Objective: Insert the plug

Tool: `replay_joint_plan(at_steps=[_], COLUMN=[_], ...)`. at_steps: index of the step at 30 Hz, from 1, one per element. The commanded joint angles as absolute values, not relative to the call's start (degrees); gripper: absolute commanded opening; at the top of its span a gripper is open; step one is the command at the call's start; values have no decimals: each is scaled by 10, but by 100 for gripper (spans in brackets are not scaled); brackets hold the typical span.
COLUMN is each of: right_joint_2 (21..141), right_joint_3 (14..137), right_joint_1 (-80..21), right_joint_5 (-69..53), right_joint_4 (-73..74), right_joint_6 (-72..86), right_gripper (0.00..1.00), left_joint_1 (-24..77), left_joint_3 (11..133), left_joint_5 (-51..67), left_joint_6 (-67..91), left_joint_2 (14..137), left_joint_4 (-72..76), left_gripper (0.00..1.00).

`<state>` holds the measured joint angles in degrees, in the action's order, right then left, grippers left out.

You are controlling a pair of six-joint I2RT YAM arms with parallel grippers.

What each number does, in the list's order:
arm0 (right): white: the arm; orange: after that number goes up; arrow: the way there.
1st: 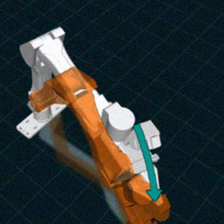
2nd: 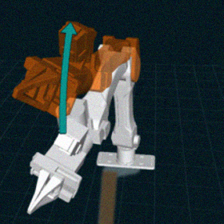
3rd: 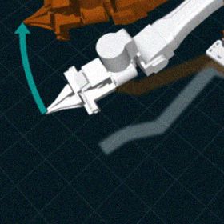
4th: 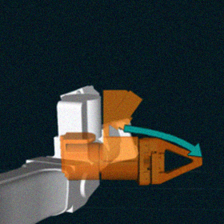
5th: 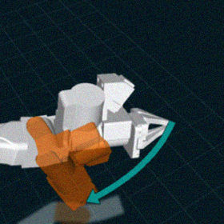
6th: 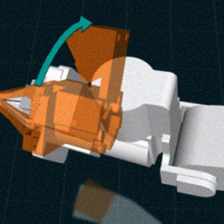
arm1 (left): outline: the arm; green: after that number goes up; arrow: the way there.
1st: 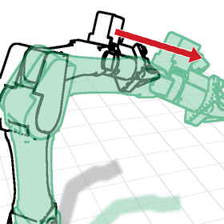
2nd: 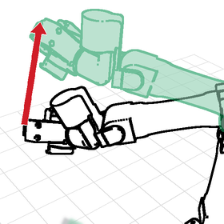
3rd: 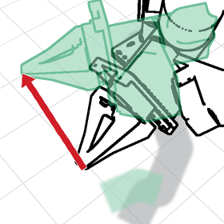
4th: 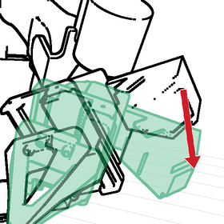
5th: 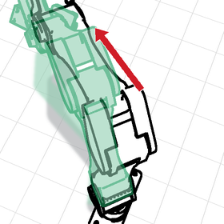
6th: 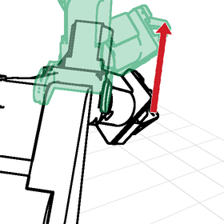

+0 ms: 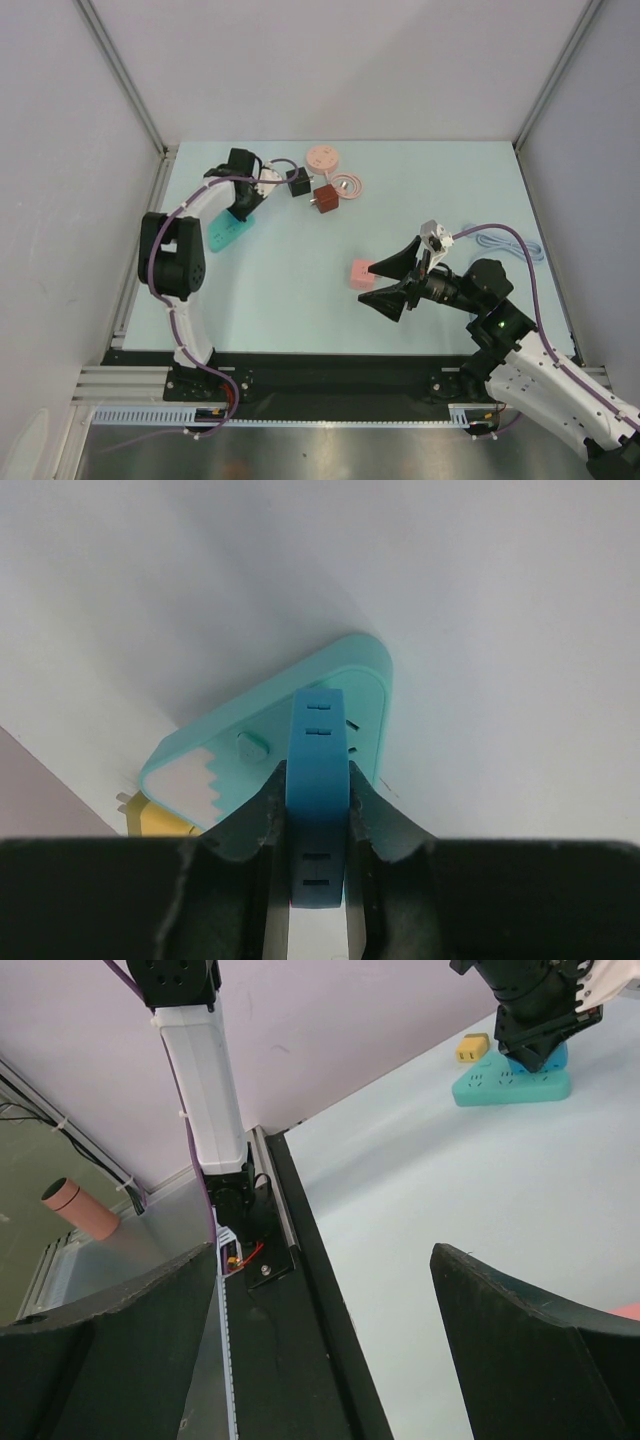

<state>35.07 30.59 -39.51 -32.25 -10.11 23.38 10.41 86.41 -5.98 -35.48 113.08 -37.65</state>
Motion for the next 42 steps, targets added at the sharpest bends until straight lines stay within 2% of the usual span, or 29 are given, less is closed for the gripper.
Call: replay_joint_plan(at_steps=[1, 10, 16, 31, 42], right_joint_2=[343, 340, 341, 351, 340], right_joint_3=[313, 313, 312, 310, 310], right_joint_1=[-392, -392, -391, -391, -390], right_joint_5=[-319, -321, -321, -323, -325], right_joint_4=[-105, -106, -107, -111, -111], right_joint_6=[228, 229, 228, 230, 232], right_gripper=[94, 94, 95, 95, 95], left_joint_1=[89, 75, 55, 14, 9], left_joint_3=[838, 812, 813, 933, 926], left_joint_5=[-34, -63, -33, 1, 8], left_joint_6=[-331, -340, -331, -325, -318], left_joint_2=[1134, 1140, 1161, 1260, 1252], left_joint_4=[-357, -331, -329, -447, -438], left_gripper=[0, 0, 0, 0, 1])
